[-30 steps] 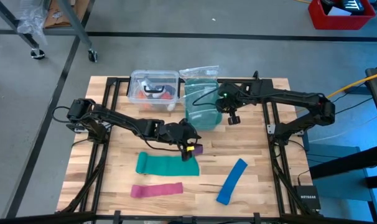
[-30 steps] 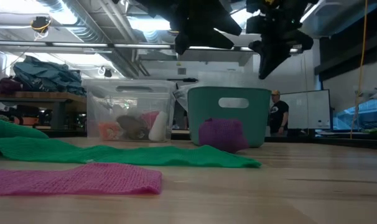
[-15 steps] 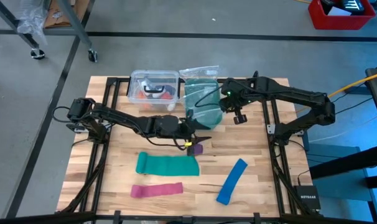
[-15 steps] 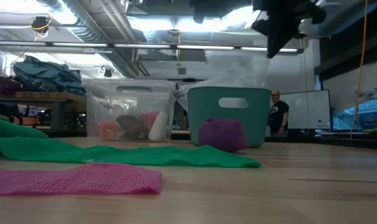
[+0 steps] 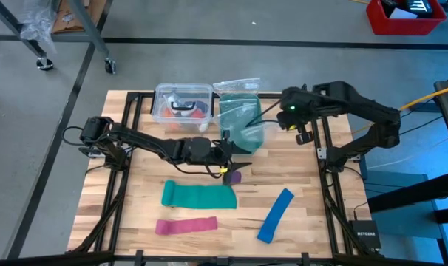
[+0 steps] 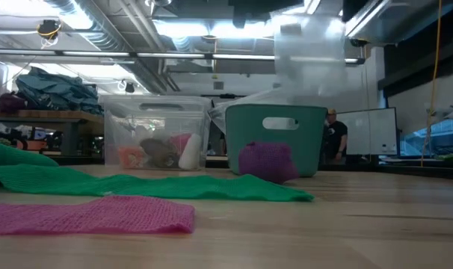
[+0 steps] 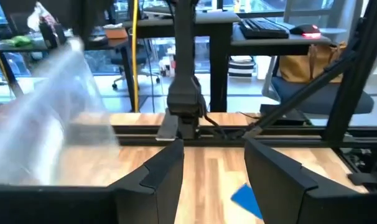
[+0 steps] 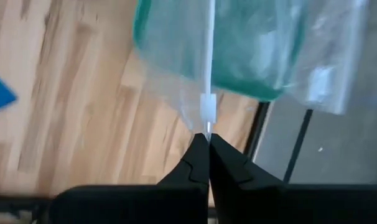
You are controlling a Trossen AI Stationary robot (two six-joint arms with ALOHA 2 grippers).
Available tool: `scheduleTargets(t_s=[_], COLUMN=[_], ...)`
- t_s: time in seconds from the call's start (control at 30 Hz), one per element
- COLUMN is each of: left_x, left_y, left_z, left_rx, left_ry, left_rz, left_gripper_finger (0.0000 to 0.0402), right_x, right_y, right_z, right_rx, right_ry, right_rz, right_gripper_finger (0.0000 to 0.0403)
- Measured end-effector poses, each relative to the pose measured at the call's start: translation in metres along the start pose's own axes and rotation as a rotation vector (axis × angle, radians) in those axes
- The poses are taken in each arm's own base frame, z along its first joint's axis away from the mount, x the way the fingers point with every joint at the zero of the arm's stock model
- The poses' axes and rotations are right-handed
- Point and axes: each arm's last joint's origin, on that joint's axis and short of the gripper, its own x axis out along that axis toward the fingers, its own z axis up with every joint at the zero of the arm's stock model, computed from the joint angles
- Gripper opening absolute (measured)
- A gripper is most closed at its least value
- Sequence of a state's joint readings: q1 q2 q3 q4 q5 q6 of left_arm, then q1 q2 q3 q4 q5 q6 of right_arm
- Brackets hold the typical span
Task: Roll bandage
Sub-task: Open the bottom transparent zip bag
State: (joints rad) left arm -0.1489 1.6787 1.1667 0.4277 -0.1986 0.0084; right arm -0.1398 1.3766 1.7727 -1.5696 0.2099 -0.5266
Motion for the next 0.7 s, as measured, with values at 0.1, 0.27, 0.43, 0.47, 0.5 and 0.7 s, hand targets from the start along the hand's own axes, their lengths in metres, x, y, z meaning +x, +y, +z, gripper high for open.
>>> scheduleTargets(t_s=[0.1, 0.27, 0.43, 0.47, 0.5, 0.7], left_x=[0.0, -0.001, -0.001, -0.002, -0.002, -0.009], left_y=[-0.006, -0.012, -0.015, -0.017, -0.019, -0.044], left_z=[-0.001, -0.002, -0.002, -0.003, -0.003, -0.002], left_rx=[0.001, -0.068, -0.162, -0.178, -0.178, -0.076], left_ry=[0.0, -0.001, 0.01, 0.012, 0.014, 0.01], left_rz=[-0.016, -0.032, -0.058, -0.068, -0.082, -0.155], left_gripper_finger=[0.0161, 0.0161, 0.0161, 0.0161, 0.0161, 0.0161], right_x=[-0.015, -0.022, -0.023, -0.024, -0.024, -0.021], right_y=[0.001, 0.009, 0.016, 0.017, 0.018, 0.024], right_z=[0.003, 0.008, 0.011, 0.012, 0.012, 0.015], right_rx=[0.016, 0.013, 0.005, 0.011, 0.017, 0.032], right_ry=[-0.069, -0.106, -0.122, -0.123, -0.128, -0.119], right_rz=[-0.003, 0.013, 0.033, 0.035, 0.043, 0.063], right_gripper_finger=[0.0002, 0.0002, 0.0001, 0.0001, 0.0001, 0.0001])
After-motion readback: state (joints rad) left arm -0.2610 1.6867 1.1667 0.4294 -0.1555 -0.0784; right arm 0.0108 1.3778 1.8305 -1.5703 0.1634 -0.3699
